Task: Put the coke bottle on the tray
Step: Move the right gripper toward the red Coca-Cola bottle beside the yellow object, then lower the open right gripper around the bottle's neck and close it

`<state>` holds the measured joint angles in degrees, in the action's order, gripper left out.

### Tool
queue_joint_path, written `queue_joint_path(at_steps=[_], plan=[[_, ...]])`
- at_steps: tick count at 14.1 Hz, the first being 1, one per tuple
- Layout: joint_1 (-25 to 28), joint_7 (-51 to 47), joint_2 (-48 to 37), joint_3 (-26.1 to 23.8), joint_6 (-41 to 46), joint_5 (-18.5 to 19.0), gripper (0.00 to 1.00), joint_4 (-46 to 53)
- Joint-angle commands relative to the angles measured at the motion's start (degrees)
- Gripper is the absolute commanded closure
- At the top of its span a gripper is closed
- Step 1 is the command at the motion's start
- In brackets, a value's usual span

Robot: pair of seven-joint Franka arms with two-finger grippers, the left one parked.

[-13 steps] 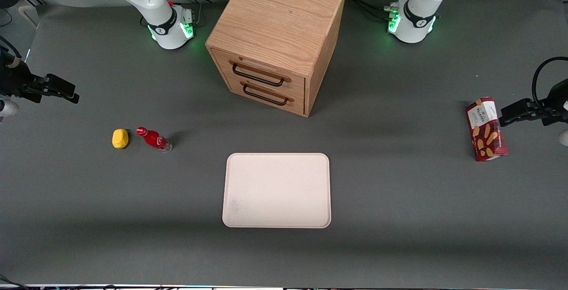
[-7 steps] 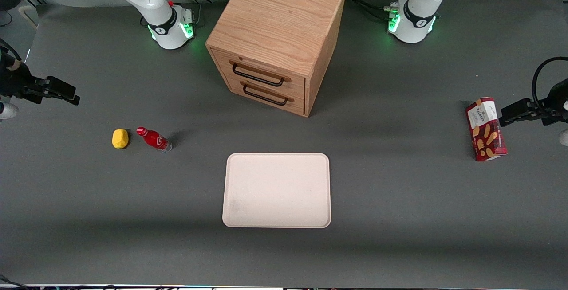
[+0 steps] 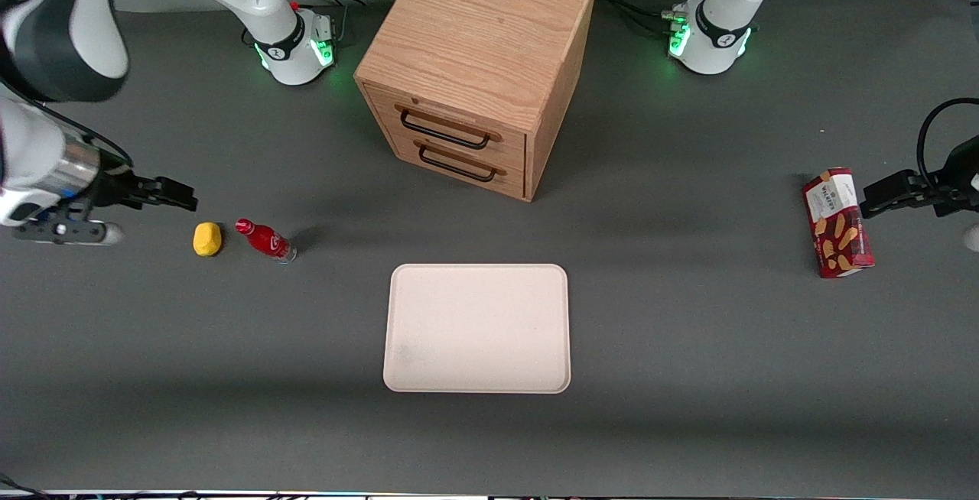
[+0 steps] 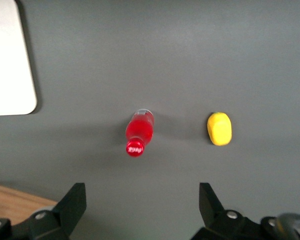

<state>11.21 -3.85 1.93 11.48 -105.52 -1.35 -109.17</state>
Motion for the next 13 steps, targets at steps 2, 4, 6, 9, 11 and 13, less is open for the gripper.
queue_joint_path(at_steps=[2, 4, 6, 9, 11, 13], plan=[[0.75, -1.07, -1.14, -0.93, -14.24, -0.14, 0.00, -11.92], [0.83, -0.99, 0.26, -1.28, -19.61, -0.06, 0.00, -15.27], [0.83, -1.07, 1.76, -2.07, -22.44, -0.06, 0.00, -16.77], [0.83, -1.16, 1.94, -2.08, -25.60, -0.06, 0.00, -19.14], [0.83, -1.07, 2.37, -2.08, -27.19, -0.06, 0.00, -19.94], [0.75, -1.07, 2.90, -2.08, -28.77, -0.06, 0.00, -20.64]])
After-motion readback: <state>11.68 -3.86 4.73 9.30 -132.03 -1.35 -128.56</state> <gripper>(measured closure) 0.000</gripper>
